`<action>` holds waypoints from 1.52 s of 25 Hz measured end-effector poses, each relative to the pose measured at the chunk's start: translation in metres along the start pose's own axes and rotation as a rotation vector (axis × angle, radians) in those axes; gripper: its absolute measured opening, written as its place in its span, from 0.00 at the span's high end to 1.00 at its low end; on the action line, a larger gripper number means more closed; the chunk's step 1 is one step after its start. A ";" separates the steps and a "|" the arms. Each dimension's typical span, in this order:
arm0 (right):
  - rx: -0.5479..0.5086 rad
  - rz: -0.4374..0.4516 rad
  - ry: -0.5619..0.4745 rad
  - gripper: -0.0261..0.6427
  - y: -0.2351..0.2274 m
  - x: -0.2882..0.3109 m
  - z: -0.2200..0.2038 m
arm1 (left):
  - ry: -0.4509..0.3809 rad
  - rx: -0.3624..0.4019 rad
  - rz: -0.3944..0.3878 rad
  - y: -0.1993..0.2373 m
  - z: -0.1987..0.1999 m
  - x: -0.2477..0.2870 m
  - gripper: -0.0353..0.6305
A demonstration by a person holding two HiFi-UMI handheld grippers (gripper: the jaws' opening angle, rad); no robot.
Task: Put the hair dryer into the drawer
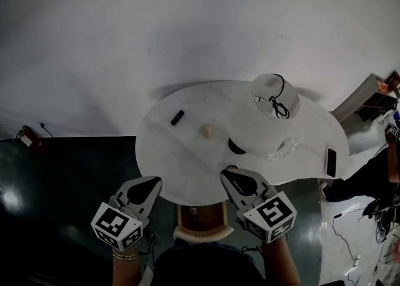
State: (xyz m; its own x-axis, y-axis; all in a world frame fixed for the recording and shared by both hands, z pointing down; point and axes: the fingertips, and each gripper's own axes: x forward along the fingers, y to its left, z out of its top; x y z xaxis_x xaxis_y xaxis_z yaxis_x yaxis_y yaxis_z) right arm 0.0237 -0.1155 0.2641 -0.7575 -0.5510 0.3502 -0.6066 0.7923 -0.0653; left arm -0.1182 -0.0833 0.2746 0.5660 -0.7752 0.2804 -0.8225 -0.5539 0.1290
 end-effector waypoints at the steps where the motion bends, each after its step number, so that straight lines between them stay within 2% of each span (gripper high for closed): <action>1: -0.002 -0.007 -0.006 0.93 -0.001 -0.002 0.003 | -0.004 0.002 0.000 0.001 0.002 -0.001 0.92; 11: -0.027 -0.104 -0.128 0.93 -0.010 -0.029 0.035 | -0.058 0.026 0.016 0.006 0.020 -0.014 0.92; 15: -0.067 -0.119 -0.115 0.93 -0.008 -0.032 0.035 | -0.068 0.031 0.032 0.008 0.022 -0.022 0.92; 25: -0.055 -0.104 -0.136 0.93 0.002 -0.039 0.040 | -0.061 0.023 0.058 0.013 0.017 -0.032 0.92; 33: -0.069 -0.114 -0.127 0.93 0.003 -0.047 0.039 | -0.068 0.022 0.048 0.007 0.017 -0.031 0.92; 38: -0.067 -0.105 -0.127 0.93 0.004 -0.047 0.040 | -0.073 -0.014 0.033 0.005 0.013 -0.027 0.92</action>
State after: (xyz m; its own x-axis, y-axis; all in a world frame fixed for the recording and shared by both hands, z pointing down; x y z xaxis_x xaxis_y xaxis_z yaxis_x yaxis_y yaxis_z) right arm 0.0468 -0.0967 0.2102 -0.7177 -0.6570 0.2307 -0.6699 0.7419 0.0290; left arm -0.1373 -0.0688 0.2554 0.5406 -0.8135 0.2145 -0.8413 -0.5238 0.1338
